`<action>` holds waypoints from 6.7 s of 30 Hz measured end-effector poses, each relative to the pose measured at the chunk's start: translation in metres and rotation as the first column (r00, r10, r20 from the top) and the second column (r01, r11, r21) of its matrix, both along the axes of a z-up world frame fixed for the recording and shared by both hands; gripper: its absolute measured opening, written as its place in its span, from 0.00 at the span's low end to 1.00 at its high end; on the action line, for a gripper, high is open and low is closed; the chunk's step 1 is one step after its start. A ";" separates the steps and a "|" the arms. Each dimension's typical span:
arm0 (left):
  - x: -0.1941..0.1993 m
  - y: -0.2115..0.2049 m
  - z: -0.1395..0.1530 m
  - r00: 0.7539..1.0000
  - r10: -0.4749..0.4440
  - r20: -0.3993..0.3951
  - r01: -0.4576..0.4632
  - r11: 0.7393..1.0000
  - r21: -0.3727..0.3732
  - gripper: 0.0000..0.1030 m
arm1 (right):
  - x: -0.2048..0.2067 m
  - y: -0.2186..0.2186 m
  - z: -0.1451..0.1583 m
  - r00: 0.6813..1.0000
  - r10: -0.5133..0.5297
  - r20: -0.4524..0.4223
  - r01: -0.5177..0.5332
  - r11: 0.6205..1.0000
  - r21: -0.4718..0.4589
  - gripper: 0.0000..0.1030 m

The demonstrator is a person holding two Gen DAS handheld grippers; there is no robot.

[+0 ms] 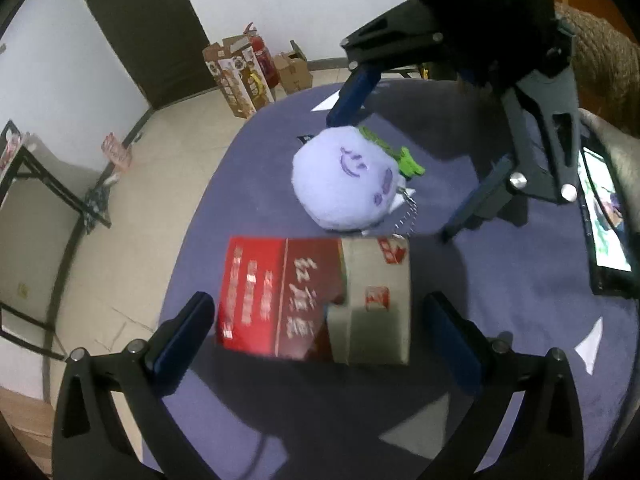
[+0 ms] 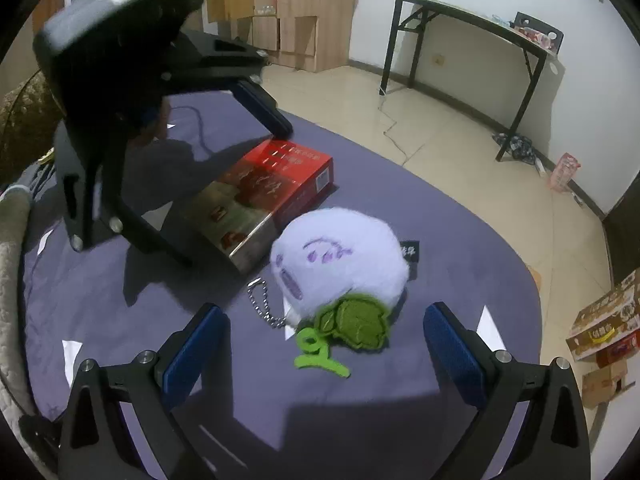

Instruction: Organize rigid objects

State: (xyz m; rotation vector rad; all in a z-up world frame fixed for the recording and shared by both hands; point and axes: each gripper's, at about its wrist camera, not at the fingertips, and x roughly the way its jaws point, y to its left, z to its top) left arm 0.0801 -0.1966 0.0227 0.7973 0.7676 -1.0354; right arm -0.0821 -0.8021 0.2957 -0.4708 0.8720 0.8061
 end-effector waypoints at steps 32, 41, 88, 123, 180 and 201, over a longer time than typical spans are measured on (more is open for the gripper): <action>0.005 0.022 -0.018 0.996 0.044 -0.076 -0.053 0.991 -0.124 0.85 | -0.004 0.022 -0.045 0.997 0.013 0.082 -0.016 0.999 0.044 0.74; 0.005 0.033 -0.013 0.990 0.111 -0.085 -0.125 0.976 -0.181 0.85 | -0.009 0.021 -0.041 0.994 0.018 0.111 -0.023 0.999 0.046 0.67; -0.057 0.123 0.043 0.917 0.397 -0.043 -0.393 0.878 -0.274 0.85 | -0.011 0.033 -0.051 0.987 0.026 0.155 -0.031 0.999 0.029 0.80; -0.290 0.533 0.001 0.019 0.986 -0.168 -0.980 -0.015 -0.198 0.85 | -0.055 0.558 0.022 0.787 0.614 -0.057 -0.575 0.765 0.291 0.52; -0.300 0.489 -0.052 -0.230 0.952 -0.203 -0.947 -0.267 -0.179 1.00 | -0.113 0.492 -0.079 0.756 0.654 0.035 -0.655 0.756 0.007 1.00; -0.307 0.488 -0.054 -0.227 0.952 -0.204 -0.945 -0.266 -0.188 1.00 | -0.113 0.491 -0.079 0.756 0.654 0.031 -0.654 0.756 0.010 1.00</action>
